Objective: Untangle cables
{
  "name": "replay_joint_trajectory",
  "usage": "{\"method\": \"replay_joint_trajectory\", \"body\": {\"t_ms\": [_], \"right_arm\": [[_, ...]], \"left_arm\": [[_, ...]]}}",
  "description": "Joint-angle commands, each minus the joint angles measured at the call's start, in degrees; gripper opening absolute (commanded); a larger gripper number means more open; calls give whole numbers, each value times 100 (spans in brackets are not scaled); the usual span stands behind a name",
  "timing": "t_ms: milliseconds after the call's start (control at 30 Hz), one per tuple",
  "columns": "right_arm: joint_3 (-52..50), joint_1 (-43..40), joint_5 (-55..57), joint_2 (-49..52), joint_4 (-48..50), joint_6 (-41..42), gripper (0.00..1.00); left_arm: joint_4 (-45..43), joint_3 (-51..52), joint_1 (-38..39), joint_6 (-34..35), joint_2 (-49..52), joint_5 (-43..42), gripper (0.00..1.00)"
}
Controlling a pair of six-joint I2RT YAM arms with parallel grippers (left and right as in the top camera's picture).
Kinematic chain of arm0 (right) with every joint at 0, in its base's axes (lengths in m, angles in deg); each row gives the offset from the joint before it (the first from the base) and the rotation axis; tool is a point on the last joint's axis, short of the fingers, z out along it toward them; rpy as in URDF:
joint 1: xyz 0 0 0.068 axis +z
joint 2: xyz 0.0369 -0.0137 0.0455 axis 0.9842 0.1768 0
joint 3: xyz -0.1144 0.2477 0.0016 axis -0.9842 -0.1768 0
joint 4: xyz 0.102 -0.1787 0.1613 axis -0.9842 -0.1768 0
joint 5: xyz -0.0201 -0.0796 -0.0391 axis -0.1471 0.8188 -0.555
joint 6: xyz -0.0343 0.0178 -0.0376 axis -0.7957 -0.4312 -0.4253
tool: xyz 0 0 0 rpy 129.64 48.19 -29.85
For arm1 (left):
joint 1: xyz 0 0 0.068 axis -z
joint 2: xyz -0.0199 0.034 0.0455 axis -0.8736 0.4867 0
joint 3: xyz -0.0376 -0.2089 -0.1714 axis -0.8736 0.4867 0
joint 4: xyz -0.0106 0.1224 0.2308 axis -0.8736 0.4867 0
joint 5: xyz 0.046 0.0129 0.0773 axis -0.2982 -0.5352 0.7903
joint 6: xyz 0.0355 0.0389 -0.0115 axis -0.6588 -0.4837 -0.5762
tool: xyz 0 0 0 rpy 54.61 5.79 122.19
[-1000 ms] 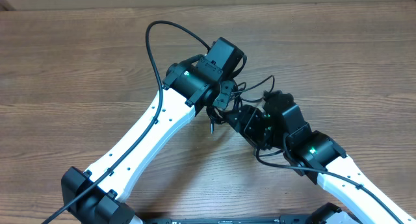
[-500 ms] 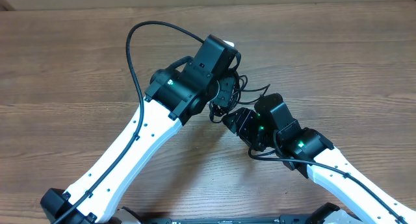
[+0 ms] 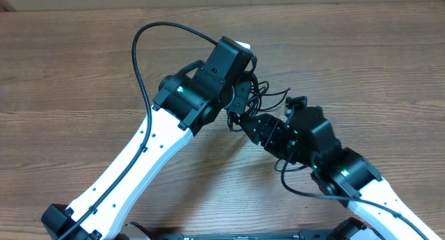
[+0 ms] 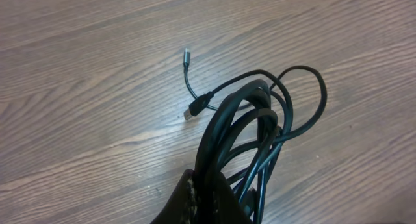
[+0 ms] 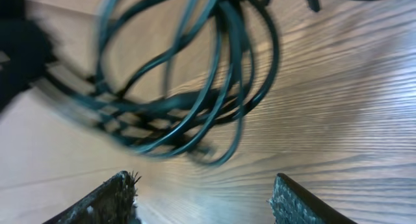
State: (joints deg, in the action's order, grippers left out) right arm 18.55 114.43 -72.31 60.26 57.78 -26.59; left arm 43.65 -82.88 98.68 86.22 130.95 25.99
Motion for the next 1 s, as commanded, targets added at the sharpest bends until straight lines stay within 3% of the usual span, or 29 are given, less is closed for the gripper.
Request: {"method": "replay_joint_trajectory", "body": {"t_ms": [0, 133, 300, 567, 833, 967], "right_arm": [[24, -17, 472, 323, 140, -20, 66], [24, -22, 337, 503, 446, -20, 66], [20, 247, 254, 916, 105, -22, 66], [20, 149, 643, 1384, 210, -24, 66], [20, 140, -531, 485, 203, -175, 67], [20, 138, -581, -227, 175, -149, 68]], "left_arm": [[26, -52, 15, 79, -195, -197, 4], [11, -52, 15, 81, -212, -422, 4], [-343, -52, 4, 496, -225, -479, 4], [-527, -57, -57, 516, -431, -1534, 4], [-4, -57, -295, -315, -660, -702, 4], [-15, -57, -286, -356, -658, -702, 4]]}}
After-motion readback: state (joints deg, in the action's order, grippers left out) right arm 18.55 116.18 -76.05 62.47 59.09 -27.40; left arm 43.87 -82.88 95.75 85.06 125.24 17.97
